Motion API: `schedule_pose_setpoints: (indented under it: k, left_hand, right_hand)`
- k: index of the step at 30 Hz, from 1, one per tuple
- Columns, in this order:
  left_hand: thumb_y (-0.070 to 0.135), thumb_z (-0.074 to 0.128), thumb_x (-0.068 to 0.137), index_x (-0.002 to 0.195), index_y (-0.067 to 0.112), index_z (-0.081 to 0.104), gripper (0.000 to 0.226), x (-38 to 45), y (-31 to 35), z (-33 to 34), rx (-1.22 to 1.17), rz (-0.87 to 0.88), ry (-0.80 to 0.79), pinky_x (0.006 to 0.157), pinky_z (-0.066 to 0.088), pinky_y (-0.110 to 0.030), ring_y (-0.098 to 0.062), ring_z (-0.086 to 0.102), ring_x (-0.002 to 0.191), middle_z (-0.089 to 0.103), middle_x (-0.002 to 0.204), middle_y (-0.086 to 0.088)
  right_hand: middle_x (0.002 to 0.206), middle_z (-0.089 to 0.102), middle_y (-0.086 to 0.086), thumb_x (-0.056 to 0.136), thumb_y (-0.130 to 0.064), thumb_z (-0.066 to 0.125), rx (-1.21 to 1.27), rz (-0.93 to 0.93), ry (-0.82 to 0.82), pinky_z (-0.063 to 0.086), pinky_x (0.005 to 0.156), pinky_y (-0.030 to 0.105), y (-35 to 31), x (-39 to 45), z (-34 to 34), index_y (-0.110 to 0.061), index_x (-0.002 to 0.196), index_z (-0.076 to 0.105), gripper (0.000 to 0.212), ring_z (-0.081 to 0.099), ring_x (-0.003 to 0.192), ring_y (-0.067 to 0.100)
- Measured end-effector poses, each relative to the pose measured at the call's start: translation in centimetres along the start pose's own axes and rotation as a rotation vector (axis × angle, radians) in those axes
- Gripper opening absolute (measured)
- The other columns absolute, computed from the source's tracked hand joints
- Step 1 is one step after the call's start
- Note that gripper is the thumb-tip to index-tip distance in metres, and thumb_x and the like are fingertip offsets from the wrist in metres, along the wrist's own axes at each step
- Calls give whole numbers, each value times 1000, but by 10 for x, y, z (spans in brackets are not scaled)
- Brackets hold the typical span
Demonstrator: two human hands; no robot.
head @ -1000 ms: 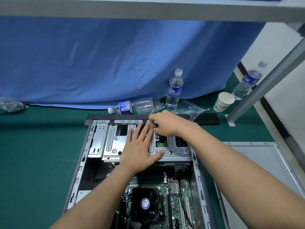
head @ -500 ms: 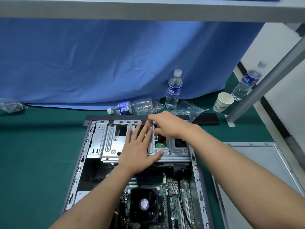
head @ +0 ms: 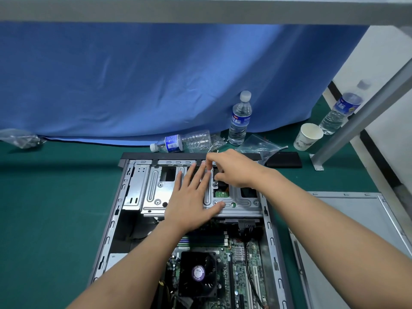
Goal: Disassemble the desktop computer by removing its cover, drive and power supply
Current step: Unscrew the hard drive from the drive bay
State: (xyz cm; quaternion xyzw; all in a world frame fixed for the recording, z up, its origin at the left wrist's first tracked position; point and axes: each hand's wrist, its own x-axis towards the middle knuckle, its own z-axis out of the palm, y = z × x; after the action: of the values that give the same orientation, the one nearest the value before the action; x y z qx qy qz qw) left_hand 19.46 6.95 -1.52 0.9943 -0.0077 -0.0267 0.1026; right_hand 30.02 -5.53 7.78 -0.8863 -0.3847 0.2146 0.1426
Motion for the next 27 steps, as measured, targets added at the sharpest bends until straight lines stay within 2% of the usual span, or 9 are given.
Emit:
schedule_pose_setpoints:
  k: [4,6,9,13,17,19,21,24,27]
  left_hand:
    - [80,14,80,152,26,-6,93,-1,0,0,-3,3,8,117,-14,-43,-11,-25,143,-15,159,8]
    - [80,15,80,153,24,-3,93,-1,0,0,2,-1,4,117,-14,-42,-11,-24,143,-14,159,7]
    - [80,14,80,153,24,-3,94,0,0,0,3,-1,3,117,-13,-43,-11,-25,143,-17,159,8]
    - [81,13,80,153,24,-2,94,0,0,1,0,0,-5,118,-11,-45,-12,-25,143,-18,158,8]
    - [81,12,78,153,24,0,94,0,0,3,0,-5,11,118,-11,-44,-11,-24,143,-14,159,8]
    - [81,12,78,153,24,0,94,0,0,3,-1,-2,18,117,-13,-43,-11,-23,143,-13,159,8]
    - [81,12,78,153,24,1,94,0,0,3,0,-2,19,117,-14,-42,-11,-23,143,-12,160,8]
    - [81,12,78,153,24,2,95,-1,0,3,2,-4,24,117,-15,-41,-10,-23,143,-12,160,8]
    - [80,13,78,153,24,1,94,0,0,3,-10,4,17,117,-12,-44,-11,-23,144,-15,159,8]
  right_hand:
    - [75,47,-6,89,-26,54,-58,71,56,35,65,31,-1,2,2,-19,93,54,8,51,85,24]
    - [87,54,2,94,-37,47,-134,126,145,35,68,33,-4,3,7,-19,97,55,20,53,88,27]
    - [99,60,9,94,-27,46,-139,130,186,34,69,34,-5,6,12,-20,105,56,16,55,96,32]
    - [82,52,0,87,-20,58,5,65,76,39,71,34,2,5,3,-22,107,52,21,52,90,26]
    - [77,49,-4,86,-20,62,52,55,23,34,67,29,7,3,0,-19,101,53,18,50,85,19]
    - [80,49,-3,89,-29,58,-1,101,62,38,68,32,4,4,3,-19,96,53,13,52,89,23]
    - [88,54,3,93,-39,51,-90,173,144,38,69,34,-1,3,8,-18,97,56,22,53,88,27]
    - [101,61,10,95,-32,46,-121,202,219,35,69,35,-5,3,14,-17,102,58,20,55,96,33]
    - [92,58,7,92,-25,50,-80,135,175,34,69,34,-6,1,13,-21,106,55,15,53,92,29]
